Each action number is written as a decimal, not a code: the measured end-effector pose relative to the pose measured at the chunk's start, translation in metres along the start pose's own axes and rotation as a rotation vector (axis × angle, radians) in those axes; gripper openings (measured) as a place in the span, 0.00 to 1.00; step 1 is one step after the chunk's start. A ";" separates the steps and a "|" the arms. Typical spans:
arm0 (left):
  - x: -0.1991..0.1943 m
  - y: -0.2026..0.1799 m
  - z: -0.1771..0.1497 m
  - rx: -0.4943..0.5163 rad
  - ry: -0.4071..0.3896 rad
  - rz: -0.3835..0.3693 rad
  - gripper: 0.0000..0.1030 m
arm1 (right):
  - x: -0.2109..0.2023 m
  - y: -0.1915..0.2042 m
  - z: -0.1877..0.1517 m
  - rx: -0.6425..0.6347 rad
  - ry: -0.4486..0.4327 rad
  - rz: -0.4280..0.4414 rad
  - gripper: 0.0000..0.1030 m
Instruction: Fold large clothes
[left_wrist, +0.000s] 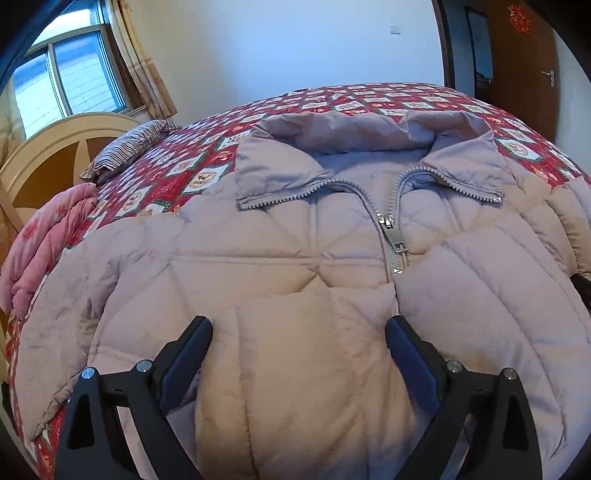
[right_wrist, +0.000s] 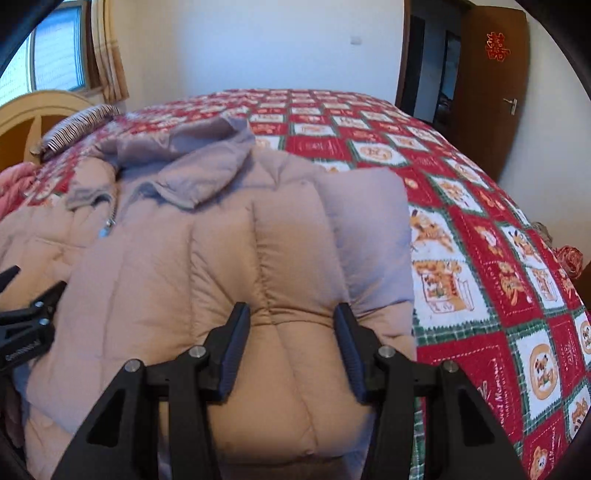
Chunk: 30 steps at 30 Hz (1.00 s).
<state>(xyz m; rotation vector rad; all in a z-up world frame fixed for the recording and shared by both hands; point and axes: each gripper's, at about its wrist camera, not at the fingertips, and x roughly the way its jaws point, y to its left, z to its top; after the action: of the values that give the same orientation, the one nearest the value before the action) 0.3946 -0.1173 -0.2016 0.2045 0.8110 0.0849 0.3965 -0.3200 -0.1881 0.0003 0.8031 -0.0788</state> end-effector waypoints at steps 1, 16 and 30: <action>0.002 0.001 0.001 -0.002 0.002 -0.006 0.93 | 0.002 0.000 -0.001 -0.001 0.003 -0.003 0.50; -0.001 0.008 0.017 -0.031 -0.012 -0.032 0.93 | -0.018 -0.022 0.045 0.078 -0.117 -0.065 0.49; -0.014 0.018 0.011 -0.037 -0.011 -0.107 0.94 | -0.015 -0.019 0.033 0.060 -0.027 -0.047 0.51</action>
<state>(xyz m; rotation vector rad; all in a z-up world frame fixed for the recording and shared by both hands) 0.3929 -0.1035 -0.1801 0.1264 0.8076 -0.0019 0.4082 -0.3385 -0.1543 0.0371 0.7732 -0.1473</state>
